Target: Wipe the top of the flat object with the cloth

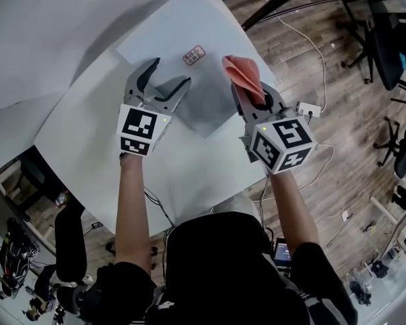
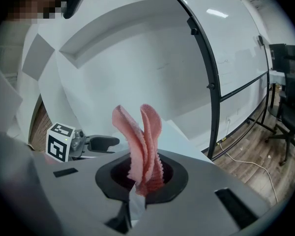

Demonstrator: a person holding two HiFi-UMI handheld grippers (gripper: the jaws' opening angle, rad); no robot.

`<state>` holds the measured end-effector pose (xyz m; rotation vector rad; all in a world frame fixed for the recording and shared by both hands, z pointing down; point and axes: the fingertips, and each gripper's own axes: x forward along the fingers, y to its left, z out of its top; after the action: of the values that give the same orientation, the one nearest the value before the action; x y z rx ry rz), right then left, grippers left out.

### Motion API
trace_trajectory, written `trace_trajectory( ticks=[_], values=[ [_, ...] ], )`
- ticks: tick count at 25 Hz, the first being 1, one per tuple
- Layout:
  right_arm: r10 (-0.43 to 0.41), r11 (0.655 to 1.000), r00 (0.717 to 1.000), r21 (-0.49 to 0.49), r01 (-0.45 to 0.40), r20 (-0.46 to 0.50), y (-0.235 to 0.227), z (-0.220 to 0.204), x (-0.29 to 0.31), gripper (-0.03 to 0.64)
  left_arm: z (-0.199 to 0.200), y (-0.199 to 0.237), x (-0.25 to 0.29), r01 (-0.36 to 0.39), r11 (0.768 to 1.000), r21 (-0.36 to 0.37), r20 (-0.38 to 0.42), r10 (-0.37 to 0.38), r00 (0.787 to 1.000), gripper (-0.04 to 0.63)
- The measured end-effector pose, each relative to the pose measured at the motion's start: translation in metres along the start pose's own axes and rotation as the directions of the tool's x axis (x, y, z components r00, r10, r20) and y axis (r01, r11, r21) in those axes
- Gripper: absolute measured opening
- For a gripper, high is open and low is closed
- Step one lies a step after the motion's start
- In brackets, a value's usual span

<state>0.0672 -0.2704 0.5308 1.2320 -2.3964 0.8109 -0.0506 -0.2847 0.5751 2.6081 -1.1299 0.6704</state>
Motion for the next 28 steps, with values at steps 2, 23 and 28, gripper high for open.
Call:
trace_trajectory(
  ticks=[2,23,28],
  values=[
    [0.001,1.0,1.0,-0.003,-0.001,-0.006,0.0,-0.002,0.001,0.048,-0.001,-0.001,0.0,-0.001,1.0,0.019,0.003,0.001,1.0,0.328],
    [-0.168,0.93,0.963,-0.359,0.084,-0.209,-0.042,-0.002,0.053,0.048,-0.003,-0.003,-0.001,0.026,0.999,0.029,0.006,-0.026,1.0,0.328],
    [-0.185,0.93,0.959,-0.352,0.1,-0.215,-0.044,-0.007,0.055,0.048,-0.004,-0.003,0.0,0.029,0.999,0.029,0.009,-0.03,1.0,0.328]
  ],
)
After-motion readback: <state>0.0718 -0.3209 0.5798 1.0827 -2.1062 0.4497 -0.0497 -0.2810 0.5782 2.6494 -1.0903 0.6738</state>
